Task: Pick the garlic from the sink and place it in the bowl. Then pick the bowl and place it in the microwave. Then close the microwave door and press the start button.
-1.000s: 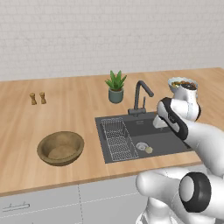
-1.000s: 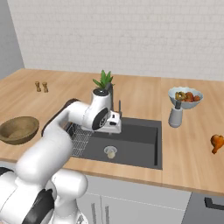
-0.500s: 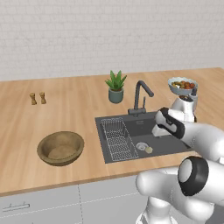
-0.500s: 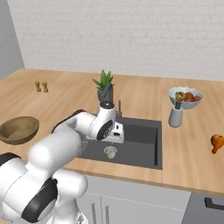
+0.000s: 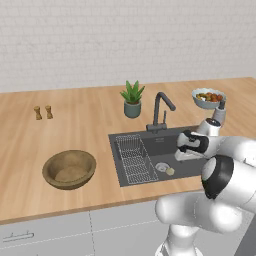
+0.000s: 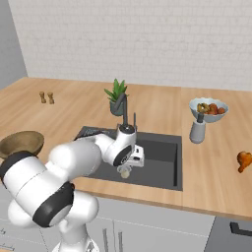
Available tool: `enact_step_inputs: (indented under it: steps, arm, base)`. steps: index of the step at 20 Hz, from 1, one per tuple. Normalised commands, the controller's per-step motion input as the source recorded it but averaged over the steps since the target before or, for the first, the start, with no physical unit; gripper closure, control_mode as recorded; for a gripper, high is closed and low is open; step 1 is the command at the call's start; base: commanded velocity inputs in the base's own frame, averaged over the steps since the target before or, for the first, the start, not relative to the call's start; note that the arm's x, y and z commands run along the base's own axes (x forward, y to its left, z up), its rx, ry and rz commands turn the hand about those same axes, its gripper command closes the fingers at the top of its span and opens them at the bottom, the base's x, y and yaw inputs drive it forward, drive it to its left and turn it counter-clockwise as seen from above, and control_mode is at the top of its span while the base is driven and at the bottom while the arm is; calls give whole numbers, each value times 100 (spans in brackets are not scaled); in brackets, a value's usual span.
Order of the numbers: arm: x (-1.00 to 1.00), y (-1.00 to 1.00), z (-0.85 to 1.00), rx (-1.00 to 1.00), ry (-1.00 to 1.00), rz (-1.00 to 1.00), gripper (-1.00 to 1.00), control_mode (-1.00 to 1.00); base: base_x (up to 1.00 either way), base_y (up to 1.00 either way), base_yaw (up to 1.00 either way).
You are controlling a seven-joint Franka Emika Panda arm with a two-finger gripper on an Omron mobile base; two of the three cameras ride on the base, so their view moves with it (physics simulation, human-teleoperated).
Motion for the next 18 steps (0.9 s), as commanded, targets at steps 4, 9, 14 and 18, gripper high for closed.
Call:
enact_step_inputs:
  steps: [4, 9, 14, 18]
  arm:
    - [20, 0, -36, 0, 0, -4, -100, -100]
    - [16, 0, -43, 2, 5, -7, -100, -100]
    - [26, 1, -20, 4, 10, -6, -100, -100]
    - [10, 7, -12, 7, 2, -9, -100, -100]
  base:
    - [0, 0, 0]
    - [0, 0, 0]
    - [0, 0, 0]
    - [0, 0, 0]
